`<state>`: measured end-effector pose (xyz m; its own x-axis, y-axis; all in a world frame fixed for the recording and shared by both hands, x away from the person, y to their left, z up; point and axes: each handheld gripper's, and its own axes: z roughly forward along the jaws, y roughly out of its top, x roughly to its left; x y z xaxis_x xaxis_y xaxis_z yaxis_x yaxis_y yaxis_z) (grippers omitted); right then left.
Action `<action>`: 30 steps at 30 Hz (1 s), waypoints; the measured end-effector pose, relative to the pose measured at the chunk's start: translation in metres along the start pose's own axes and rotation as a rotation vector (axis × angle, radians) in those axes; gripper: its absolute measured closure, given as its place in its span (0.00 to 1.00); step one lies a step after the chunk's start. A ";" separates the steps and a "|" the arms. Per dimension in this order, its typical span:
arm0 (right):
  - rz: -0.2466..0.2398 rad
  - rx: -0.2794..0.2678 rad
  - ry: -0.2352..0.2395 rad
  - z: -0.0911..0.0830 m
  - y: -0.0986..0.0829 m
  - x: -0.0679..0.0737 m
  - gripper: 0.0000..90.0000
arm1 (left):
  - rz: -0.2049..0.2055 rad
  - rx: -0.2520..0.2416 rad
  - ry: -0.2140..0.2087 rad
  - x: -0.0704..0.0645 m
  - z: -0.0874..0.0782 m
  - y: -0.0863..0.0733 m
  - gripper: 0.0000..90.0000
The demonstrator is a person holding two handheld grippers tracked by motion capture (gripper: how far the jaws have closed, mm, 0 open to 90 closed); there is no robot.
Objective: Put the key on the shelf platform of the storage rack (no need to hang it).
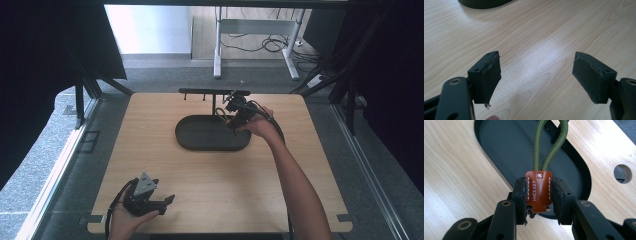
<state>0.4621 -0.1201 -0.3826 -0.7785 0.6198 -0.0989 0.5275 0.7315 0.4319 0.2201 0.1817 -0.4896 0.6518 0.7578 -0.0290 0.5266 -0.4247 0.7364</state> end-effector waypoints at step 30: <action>0.060 -0.014 -0.026 0.053 -0.005 -0.013 0.74 | 0.016 0.012 -0.011 -0.005 0.005 0.001 0.26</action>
<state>0.4878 -0.1169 -0.4310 -0.7367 0.6695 -0.0955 0.5679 0.6891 0.4502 0.2199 0.1748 -0.4916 0.6660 0.7455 -0.0248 0.5224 -0.4424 0.7290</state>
